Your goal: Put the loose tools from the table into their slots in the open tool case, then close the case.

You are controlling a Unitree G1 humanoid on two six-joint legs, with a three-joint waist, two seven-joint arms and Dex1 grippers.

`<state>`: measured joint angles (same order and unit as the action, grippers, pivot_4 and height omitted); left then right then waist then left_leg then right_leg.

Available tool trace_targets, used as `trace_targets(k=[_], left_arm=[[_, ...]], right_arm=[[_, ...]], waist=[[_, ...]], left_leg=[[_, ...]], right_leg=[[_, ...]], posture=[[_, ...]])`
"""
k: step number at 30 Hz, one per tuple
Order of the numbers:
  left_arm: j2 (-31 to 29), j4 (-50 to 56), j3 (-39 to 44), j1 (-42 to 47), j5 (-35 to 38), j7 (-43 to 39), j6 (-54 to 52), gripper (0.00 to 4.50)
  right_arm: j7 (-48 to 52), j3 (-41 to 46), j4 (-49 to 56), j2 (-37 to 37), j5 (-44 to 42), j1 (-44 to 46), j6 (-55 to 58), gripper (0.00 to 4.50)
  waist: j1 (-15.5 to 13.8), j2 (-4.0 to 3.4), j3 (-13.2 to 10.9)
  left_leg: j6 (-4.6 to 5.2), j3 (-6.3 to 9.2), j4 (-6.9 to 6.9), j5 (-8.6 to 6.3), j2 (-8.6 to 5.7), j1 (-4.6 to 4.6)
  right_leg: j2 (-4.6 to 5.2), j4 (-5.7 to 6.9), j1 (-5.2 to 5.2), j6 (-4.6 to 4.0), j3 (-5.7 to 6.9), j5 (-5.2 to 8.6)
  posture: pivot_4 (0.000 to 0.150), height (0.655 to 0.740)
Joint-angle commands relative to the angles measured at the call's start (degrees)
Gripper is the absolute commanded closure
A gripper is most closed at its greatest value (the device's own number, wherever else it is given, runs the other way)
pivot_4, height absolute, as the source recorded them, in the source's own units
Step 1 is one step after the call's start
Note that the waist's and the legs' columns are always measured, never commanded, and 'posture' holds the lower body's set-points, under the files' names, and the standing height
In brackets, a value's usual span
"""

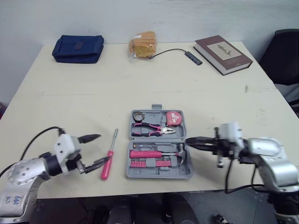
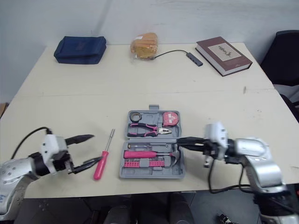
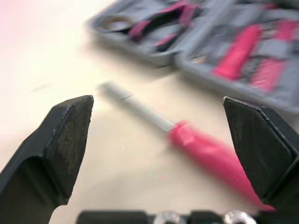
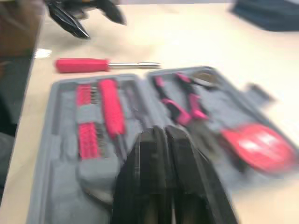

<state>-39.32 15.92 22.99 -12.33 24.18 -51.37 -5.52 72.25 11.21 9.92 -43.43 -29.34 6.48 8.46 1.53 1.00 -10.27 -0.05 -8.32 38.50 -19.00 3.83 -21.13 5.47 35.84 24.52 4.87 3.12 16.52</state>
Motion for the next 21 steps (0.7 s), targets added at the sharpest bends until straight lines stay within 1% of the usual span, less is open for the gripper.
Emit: trace_targets(k=[1, 4, 6, 7, 9, 12, 14, 17, 18, 21], left_arm=[[2.03, -3.90, 8.67, -3.68, -1.52, 4.30, 5.18, 0.00], [3.76, -8.82, 15.75, -5.88, -0.93, 8.40, 6.70, 0.00], [4.24, -11.51, 18.21, -7.31, -1.25, 9.51, 7.82, 0.00], [4.47, -13.36, 19.47, -8.16, -1.27, 9.85, 8.32, 0.00], [5.10, -17.66, 23.01, -10.39, -1.12, 11.13, 9.48, 0.00], [6.20, -20.03, 27.53, -13.19, 0.52, 12.54, 10.39, 0.00], [6.81, -19.00, 27.90, -14.37, 1.19, 12.40, 10.55, 0.00], [8.10, -15.18, 26.69, -15.80, 2.30, 11.87, 9.79, 0.00], [8.53, -13.50, 25.92, -16.09, 2.66, 11.71, 9.31, 0.00], [9.15, -8.74, 23.30, -17.25, 3.11, 10.76, 7.99, 0.00]], right_arm=[[1.91, 9.27, -11.72, -3.74, 2.61, -3.15, -10.16, 2.46], [-1.20, 15.17, -27.60, -5.53, 7.07, -2.64, -23.83, 1.20], [-1.79, 16.57, -36.23, -6.95, 8.79, -2.20, -29.48, 0.15], [-1.97, 17.01, -40.47, -7.76, 9.75, -2.11, -32.60, 0.06], [-2.55, 17.54, -49.33, -9.86, 11.45, -2.39, -37.69, 0.06], [-3.71, 17.72, -57.30, -11.39, 11.94, -1.52, -41.21, 0.06], [-2.56, 17.02, -59.43, -11.40, 11.44, -0.31, -42.52, 0.06], [-0.88, 15.24, -59.57, -9.93, 10.90, 2.05, -43.28, 0.06], [-0.96, 14.70, -59.28, -9.28, 10.82, 3.31, -42.86, 0.06], [0.46, 12.90, -57.28, -7.32, 9.75, 6.38, -40.65, 0.06]], waist=[[0.01, 0.04, 0.01], [0.17, 0.07, 0.00], [0.28, 0.07, -0.01], [0.37, 0.06, -0.01], [0.45, 0.07, -0.01], [0.94, 0.10, -0.03], [1.46, 0.16, -0.06], [1.90, 0.18, -0.08], [1.97, 0.18, -0.08], [2.08, 0.20, -0.09]], left_leg=[[0.03, -0.02, -0.01, -0.01, -0.02, 0.03], [0.08, -0.08, 0.00, 0.00, -0.10, 0.05], [0.05, -0.09, 0.02, 0.02, -0.13, 0.07], [0.05, -0.09, 0.00, 0.03, -0.12, 0.10], [0.01, -0.13, -0.10, 0.05, -0.11, 0.21], [-0.02, -0.20, -0.31, 0.06, -0.07, 0.32], [-0.08, -0.23, -0.31, 0.03, 0.05, 0.33], [-0.07, -0.23, -0.31, 0.06, 0.05, 0.48], [-0.31, -0.24, -0.32, -0.08, 0.07, 0.61], [-0.44, -0.19, -0.37, -0.16, 0.23, 1.02]], right_leg=[[0.03, -0.01, -0.02, 0.01, -0.01, -0.01], [-0.02, -0.06, -0.04, 0.11, -0.04, -0.06], [-0.08, -0.05, -0.04, 0.12, -0.04, -0.07], [-0.07, -0.03, -0.03, 0.11, -0.05, -0.07], [-0.07, -0.02, -0.05, 0.09, -0.11, -0.05], [-0.03, -0.08, -0.05, 0.01, -0.16, -0.01], [0.06, -0.13, -0.06, 0.00, -0.18, 0.00], [0.09, -0.10, -0.19, 0.06, -0.20, -0.04], [0.15, -0.12, -0.33, 0.05, -0.24, -0.04], [0.16, -0.30, -0.82, -0.23, -0.18, 0.10]], posture=[[0.150, 0.7400], [0.150, 0.7400], [0.150, 0.7400], [0.150, 0.7400], [0.150, 0.7400], [0.150, 0.7400], [0.150, 0.7400], [0.150, 0.7400], [0.150, 0.7400], [0.150, 0.7400]])
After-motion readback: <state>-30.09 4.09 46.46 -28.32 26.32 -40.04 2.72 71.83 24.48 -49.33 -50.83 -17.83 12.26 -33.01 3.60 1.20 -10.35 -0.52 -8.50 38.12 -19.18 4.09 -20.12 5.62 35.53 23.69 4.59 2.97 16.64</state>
